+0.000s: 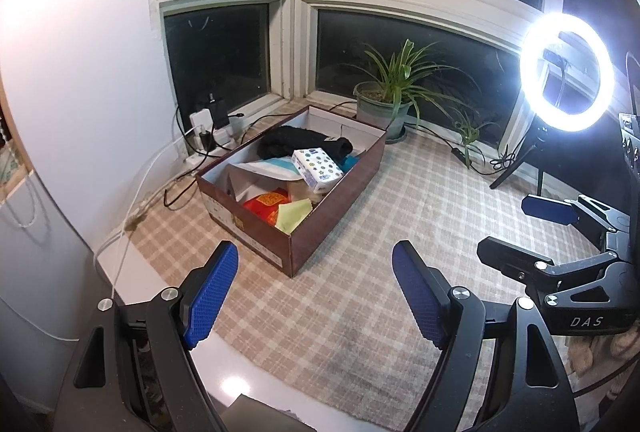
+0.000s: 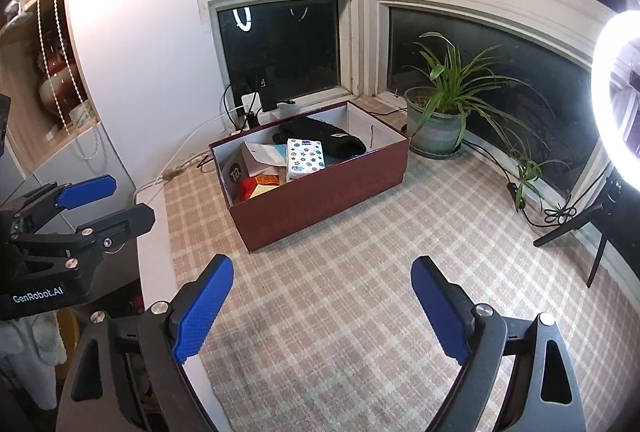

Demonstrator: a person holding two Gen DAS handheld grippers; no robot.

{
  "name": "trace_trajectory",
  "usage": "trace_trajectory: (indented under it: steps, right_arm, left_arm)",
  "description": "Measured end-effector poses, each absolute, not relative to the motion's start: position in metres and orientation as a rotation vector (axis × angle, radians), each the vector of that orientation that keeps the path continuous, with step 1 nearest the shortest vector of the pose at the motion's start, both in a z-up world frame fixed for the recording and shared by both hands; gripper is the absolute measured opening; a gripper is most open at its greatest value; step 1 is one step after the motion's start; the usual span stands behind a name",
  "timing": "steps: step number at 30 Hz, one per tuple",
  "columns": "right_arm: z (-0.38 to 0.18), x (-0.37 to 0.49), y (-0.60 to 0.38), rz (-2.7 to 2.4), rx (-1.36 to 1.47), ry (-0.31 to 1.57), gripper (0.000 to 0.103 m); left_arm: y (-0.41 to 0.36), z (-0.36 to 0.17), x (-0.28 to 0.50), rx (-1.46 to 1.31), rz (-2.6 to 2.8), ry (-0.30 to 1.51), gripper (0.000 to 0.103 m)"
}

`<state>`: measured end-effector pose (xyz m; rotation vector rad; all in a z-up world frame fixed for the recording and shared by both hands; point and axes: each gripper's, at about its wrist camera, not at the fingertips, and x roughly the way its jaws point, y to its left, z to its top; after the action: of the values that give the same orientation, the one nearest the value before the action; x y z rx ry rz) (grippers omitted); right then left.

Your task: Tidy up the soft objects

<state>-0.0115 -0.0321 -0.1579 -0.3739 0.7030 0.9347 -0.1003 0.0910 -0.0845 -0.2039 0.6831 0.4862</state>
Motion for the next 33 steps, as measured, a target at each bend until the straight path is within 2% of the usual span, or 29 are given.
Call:
trace_trajectory:
  steps: [33]
  right_arm:
    - [-0.161, -0.007, -0.043, 0.899, -0.38, 0.709, 0.088]
  left_arm:
    - [0.092, -0.081, -0.097, -0.201, 0.457, 0.685, 0.08]
